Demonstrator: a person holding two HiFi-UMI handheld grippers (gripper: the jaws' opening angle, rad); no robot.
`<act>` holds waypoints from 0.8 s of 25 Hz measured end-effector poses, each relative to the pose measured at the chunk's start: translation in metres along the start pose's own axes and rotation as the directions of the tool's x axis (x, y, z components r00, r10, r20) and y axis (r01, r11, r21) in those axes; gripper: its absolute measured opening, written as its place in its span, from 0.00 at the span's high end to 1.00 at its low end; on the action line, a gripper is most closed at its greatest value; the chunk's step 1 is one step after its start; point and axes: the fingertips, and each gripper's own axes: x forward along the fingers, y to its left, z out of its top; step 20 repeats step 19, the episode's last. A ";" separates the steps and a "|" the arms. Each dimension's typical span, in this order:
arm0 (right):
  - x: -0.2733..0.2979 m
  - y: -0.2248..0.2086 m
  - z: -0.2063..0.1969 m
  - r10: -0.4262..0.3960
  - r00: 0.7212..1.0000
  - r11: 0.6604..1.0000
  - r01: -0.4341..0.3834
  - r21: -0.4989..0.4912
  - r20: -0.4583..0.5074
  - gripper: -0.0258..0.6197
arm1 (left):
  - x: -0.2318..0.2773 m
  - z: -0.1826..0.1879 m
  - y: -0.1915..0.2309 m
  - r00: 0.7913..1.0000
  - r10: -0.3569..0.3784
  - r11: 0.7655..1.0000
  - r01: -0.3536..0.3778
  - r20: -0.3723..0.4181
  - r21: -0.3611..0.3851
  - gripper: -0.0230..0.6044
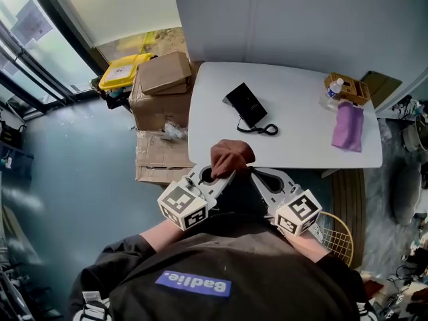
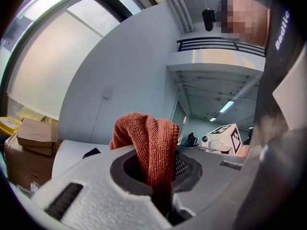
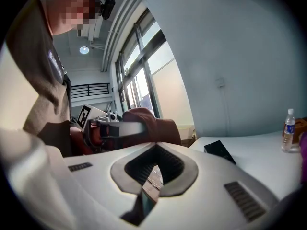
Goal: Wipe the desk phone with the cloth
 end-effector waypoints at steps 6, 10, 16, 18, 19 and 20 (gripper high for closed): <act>-0.006 -0.002 0.000 0.010 1.000 1.000 -0.010 0.001 0.000 0.92 | 0.004 0.001 -0.006 1.000 0.005 1.000 -0.005 0.001 0.009 0.90; -0.009 -0.004 -0.001 0.007 1.000 1.000 -0.007 0.002 -0.008 0.92 | 0.006 0.001 -0.009 1.000 0.003 1.000 -0.003 -0.001 0.013 0.90; -0.008 -0.005 -0.001 0.009 1.000 1.000 -0.009 0.000 -0.013 0.92 | 0.007 0.002 -0.007 1.000 0.005 1.000 -0.005 0.002 0.014 0.90; -0.006 -0.004 -0.001 0.014 1.000 1.000 -0.014 -0.005 -0.012 0.92 | 0.006 0.003 -0.007 1.000 0.006 1.000 -0.006 0.002 0.017 0.90; -0.006 -0.004 -0.001 0.017 1.000 1.000 -0.017 -0.008 -0.012 0.92 | 0.006 0.003 -0.006 1.000 0.006 1.000 -0.006 0.002 0.019 0.90; -0.006 -0.004 -0.001 0.017 1.000 1.000 -0.017 -0.008 -0.012 0.92 | 0.006 0.003 -0.006 1.000 0.006 1.000 -0.006 0.002 0.019 0.90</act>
